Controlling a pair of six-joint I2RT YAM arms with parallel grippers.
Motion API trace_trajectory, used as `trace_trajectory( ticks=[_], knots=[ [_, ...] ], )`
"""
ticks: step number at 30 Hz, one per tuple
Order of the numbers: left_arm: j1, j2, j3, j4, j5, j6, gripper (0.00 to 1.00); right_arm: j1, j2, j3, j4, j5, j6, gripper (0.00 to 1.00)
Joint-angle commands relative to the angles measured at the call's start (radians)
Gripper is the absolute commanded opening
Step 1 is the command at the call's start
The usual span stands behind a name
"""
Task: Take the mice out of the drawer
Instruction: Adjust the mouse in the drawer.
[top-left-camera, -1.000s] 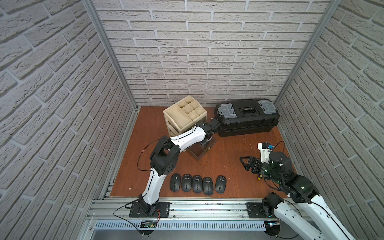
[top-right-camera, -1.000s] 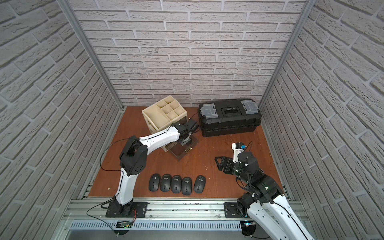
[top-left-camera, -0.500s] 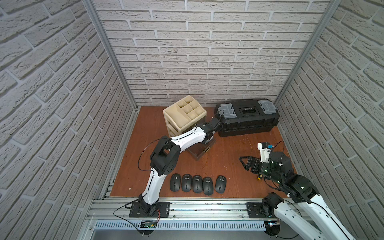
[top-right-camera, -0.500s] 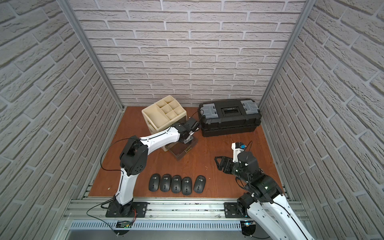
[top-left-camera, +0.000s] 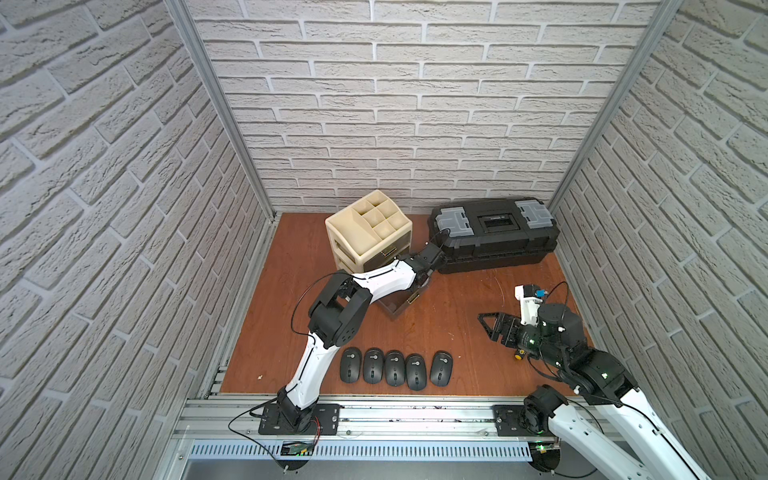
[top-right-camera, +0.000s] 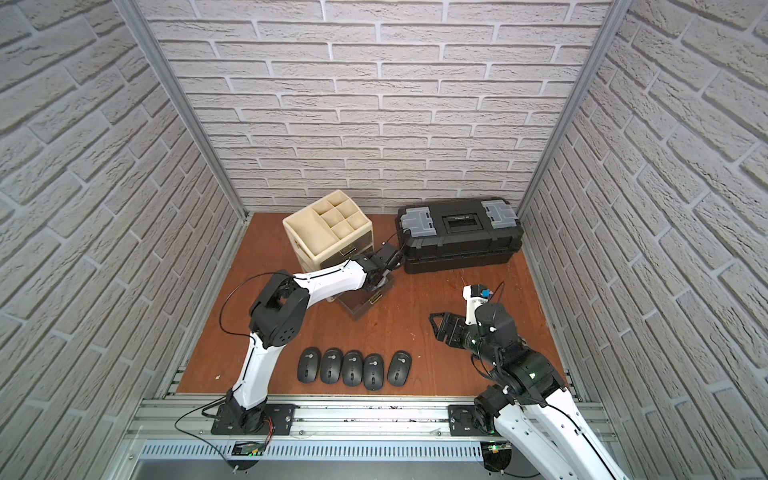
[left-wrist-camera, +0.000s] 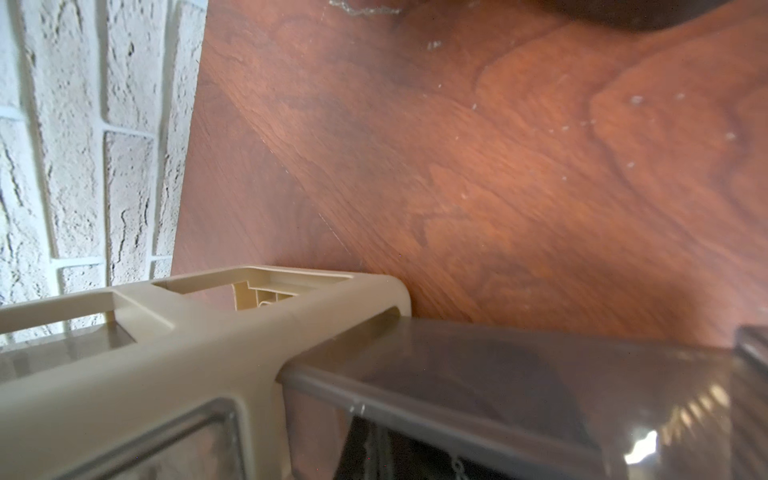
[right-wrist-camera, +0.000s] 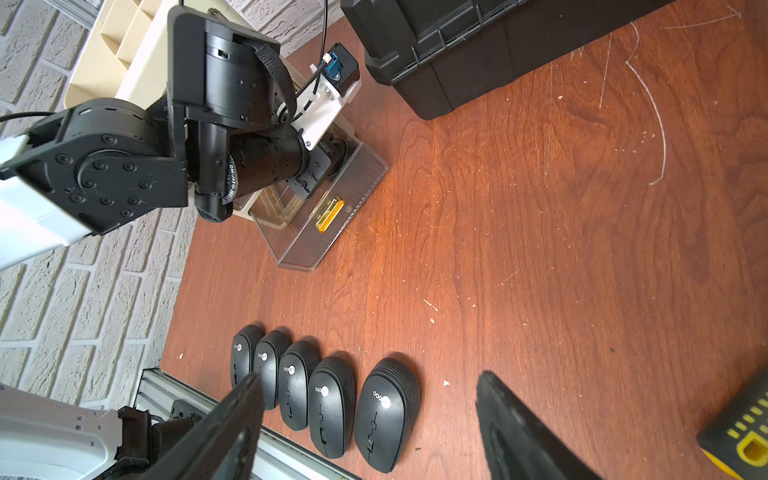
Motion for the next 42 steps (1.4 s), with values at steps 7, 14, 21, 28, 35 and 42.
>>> trace_trajectory(
  ticks=[7,14,21,28,35,42],
  knots=[
    [0.003,0.073,0.064,-0.177,0.022,-0.052,0.00,-0.004,-0.003,-0.010,0.048,-0.008,0.006,0.81],
    [-0.002,0.100,0.039,-0.160,-0.050,-0.041,0.00,-0.003,-0.012,-0.016,0.051,-0.014,0.010,0.80],
    [-0.006,0.081,0.104,-0.292,0.010,-0.122,0.00,-0.004,-0.037,-0.031,0.039,-0.002,0.017,0.80],
    [-0.031,0.020,0.179,-0.395,0.066,-0.189,0.00,-0.004,-0.027,-0.045,0.061,-0.014,0.020,0.80],
    [-0.070,-0.032,0.266,-0.463,0.086,-0.229,0.00,-0.003,-0.012,-0.091,0.131,-0.053,0.049,0.79],
    [-0.051,-0.110,0.223,-0.463,0.202,-0.245,0.19,-0.003,-0.011,-0.209,0.357,-0.146,0.128,0.70]
  ],
)
